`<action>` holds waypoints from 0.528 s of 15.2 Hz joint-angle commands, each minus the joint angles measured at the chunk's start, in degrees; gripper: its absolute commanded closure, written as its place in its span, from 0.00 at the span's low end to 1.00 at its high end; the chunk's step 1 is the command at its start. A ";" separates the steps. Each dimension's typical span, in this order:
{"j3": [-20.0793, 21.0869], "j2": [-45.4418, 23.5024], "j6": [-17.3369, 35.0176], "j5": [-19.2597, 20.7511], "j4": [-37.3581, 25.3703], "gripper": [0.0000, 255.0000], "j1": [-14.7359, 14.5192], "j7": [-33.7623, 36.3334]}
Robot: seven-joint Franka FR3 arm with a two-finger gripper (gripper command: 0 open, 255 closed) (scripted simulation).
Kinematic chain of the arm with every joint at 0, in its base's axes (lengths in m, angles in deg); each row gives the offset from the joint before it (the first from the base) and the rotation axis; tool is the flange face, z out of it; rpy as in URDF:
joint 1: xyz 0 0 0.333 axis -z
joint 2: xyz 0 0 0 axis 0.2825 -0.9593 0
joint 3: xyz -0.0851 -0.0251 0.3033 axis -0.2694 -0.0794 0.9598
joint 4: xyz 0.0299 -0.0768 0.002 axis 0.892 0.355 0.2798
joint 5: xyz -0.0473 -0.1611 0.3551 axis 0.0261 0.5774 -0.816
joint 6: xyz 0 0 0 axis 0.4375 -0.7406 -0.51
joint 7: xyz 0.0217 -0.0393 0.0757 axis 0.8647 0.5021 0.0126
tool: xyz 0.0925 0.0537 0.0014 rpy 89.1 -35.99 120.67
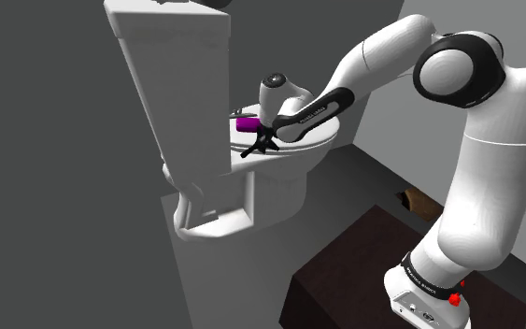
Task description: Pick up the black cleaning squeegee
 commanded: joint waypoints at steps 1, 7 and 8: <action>-0.14 -0.61 0.49 0.35 -0.10 0.00 -0.09 0.41; -0.15 -0.42 0.56 0.37 0.16 1.00 -0.07 0.43; -0.15 -0.42 0.56 0.37 0.15 1.00 -0.07 0.42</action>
